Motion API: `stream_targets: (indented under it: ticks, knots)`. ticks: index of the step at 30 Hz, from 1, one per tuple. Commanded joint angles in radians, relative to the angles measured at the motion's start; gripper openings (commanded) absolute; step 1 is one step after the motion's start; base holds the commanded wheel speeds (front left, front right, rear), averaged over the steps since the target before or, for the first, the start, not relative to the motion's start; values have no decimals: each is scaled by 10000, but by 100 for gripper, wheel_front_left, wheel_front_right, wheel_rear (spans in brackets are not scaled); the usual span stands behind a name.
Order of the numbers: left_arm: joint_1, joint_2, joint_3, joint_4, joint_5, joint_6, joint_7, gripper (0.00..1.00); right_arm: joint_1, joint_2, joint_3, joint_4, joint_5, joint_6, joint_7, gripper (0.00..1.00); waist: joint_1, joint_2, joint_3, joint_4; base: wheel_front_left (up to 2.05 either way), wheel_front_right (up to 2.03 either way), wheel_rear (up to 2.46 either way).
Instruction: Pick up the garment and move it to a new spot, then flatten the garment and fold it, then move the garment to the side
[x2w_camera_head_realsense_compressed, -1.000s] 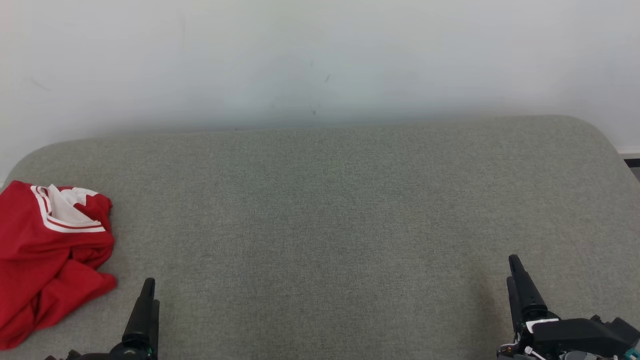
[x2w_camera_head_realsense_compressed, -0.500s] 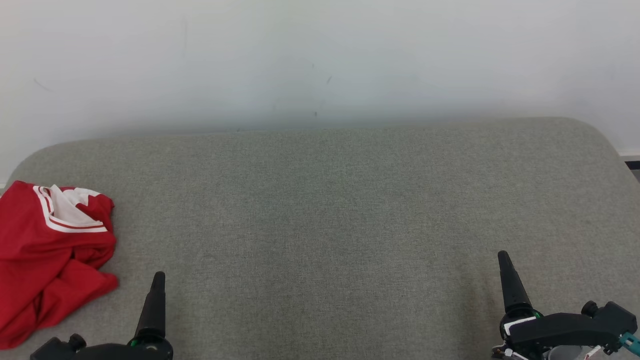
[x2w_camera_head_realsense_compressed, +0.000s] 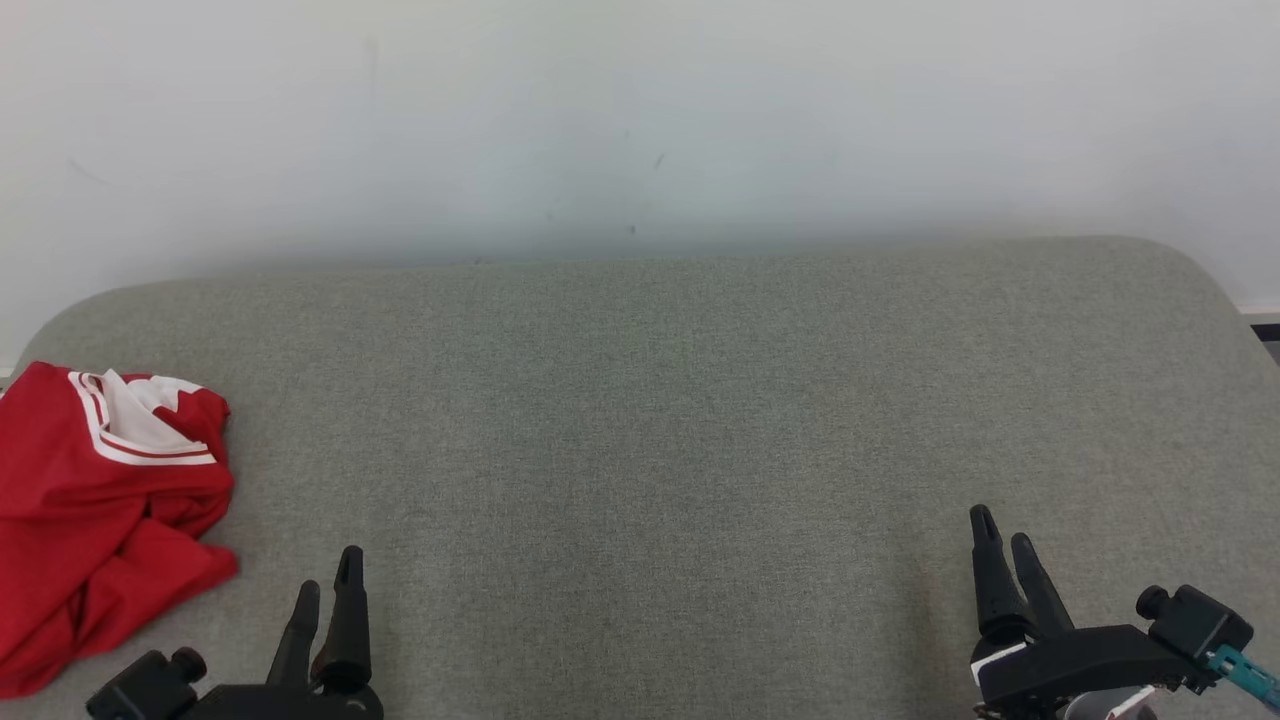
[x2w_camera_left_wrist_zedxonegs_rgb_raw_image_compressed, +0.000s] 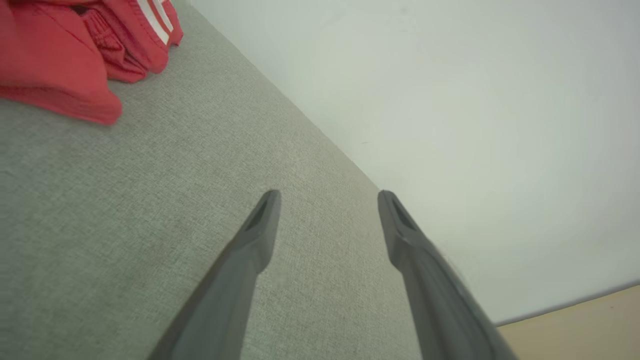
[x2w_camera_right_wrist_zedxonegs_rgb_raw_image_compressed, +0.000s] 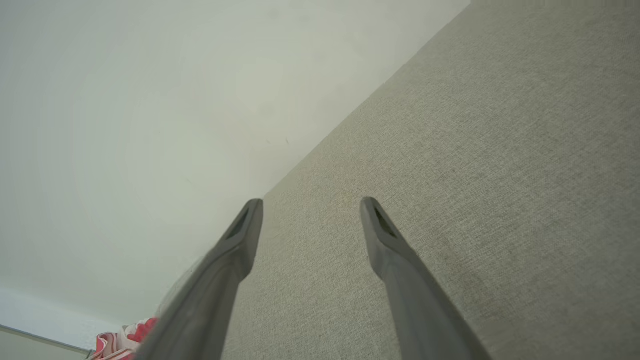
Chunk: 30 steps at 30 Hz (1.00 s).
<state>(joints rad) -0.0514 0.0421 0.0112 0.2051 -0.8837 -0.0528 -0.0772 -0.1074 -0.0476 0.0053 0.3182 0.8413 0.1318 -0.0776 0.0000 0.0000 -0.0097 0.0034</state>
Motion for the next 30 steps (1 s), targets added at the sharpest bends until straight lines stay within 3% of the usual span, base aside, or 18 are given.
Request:
stream_targets:
  ticks: [1,7,30]
  knots:
    - [-22,56,-47,-159,562,21,-128,100,-251,-26,49,-58,-496,-8,-122,100,0,0,5,1,0,0,0]
    - [22,67,-130,-143,1916,167,-341,100,-276,-28,179,89,-1599,-9,-337,100,0,0,18,-3,0,0,0]
    - [168,241,-307,-184,4706,596,-939,100,-444,-31,423,849,-4406,-13,-941,100,0,0,2,-20,0,0,0]
